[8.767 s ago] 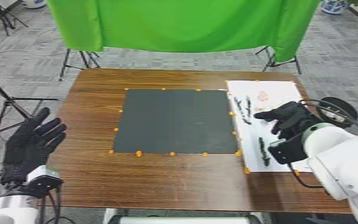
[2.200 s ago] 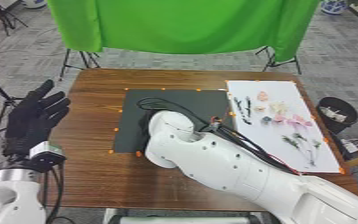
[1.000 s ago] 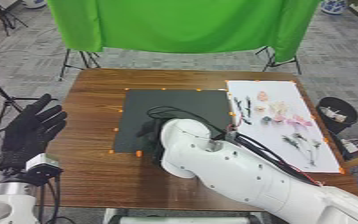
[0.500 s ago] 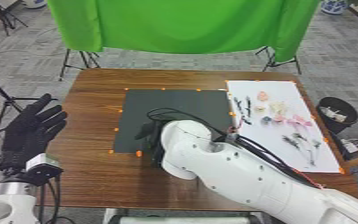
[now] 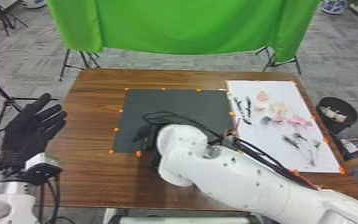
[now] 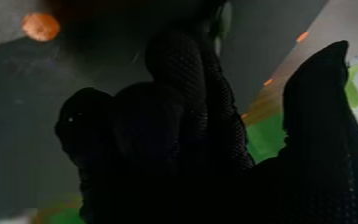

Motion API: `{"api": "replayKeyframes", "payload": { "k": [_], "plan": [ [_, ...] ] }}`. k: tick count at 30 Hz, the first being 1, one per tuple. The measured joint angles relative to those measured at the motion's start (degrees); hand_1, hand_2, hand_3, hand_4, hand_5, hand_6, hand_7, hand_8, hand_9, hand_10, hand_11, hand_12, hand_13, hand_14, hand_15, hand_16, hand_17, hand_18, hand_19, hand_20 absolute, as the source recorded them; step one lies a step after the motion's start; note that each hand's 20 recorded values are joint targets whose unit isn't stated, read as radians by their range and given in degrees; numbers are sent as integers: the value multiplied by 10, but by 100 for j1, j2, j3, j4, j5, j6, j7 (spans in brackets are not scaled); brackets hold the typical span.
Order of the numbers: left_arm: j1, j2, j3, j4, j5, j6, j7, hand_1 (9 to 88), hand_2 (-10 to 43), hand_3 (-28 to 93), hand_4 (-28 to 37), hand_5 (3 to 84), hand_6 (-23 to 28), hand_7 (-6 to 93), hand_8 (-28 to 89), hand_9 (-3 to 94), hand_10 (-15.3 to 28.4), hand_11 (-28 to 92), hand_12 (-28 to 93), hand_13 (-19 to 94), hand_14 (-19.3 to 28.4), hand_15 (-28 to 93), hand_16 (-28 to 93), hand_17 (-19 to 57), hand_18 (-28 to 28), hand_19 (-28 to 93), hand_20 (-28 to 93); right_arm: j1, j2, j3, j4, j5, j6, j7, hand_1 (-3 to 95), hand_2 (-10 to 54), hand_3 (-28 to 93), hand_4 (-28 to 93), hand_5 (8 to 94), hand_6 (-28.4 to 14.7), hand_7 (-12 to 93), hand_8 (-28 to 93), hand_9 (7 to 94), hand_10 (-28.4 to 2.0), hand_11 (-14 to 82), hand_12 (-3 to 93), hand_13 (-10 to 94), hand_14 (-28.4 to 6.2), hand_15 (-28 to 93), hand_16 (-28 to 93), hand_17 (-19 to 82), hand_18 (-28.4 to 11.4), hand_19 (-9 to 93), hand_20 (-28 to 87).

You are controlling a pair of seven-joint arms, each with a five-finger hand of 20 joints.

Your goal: Arrange flowers

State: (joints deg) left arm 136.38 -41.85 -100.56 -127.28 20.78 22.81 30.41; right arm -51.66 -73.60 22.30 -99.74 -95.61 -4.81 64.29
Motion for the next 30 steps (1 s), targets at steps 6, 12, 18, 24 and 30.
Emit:
{"api": "replayKeyframes", "payload": {
  "k": [6, 12, 18, 24, 30],
  "plan": [
    [545, 13, -342, -156, -124, 67, 292, 302, 68, 663, -209, 388, 101, 98, -78, 333, 192, 291, 106, 177, 232, 473, -111, -98, 209, 420, 61, 205, 452, -356, -522, -536, 142, 11, 205, 48, 719, -160, 712, -141, 183, -72, 782, -199, 495, 240, 796, -129, 741, 163, 667, -111, 932, 364],
    [982, 49, -377, -225, -240, 168, 599, 298, 67, 659, -211, 385, 98, 97, -78, 323, 187, 282, 103, 174, 231, 470, -112, -101, 208, 418, 60, 175, 1018, 176, -1060, -383, -65, -243, 235, 42, 679, -157, 598, -162, 138, -66, 670, -233, 503, 227, 740, -152, 734, 144, 634, -111, 932, 176],
    [1268, 42, -560, -342, 92, 481, 560, 296, 64, 649, -215, 377, 93, 94, -78, 310, 181, 271, 107, 170, 224, 454, -107, -103, 203, 404, 59, -361, 1690, 1485, -1886, -296, -774, -380, 270, 24, 667, -159, 571, -163, 122, -67, 653, -250, 415, 200, 702, -169, 696, 118, 630, -106, 932, -142],
    [1540, 44, -743, -471, 463, 788, 603, 295, 64, 651, -216, 377, 92, 97, -77, 311, 181, 272, 111, 171, 223, 451, -102, -103, 202, 402, 64, -1217, 2458, 2573, -2439, -309, -436, -157, 289, 17, 665, -160, 573, -172, 110, -67, 668, -241, 413, 196, 722, -160, 691, 113, 647, -99, 932, -167],
    [1638, 162, -667, -499, 67, 786, 962, 296, 65, 650, -215, 378, 92, 98, -78, 313, 182, 273, 112, 172, 224, 451, -99, -102, 202, 402, 69, -2226, 3005, 3465, -2427, -443, -215, 321, 305, 12, 665, -161, 575, -175, 105, -66, 676, -237, 415, 193, 730, -154, 689, 115, 658, -87, 932, -186]
  ]
}}
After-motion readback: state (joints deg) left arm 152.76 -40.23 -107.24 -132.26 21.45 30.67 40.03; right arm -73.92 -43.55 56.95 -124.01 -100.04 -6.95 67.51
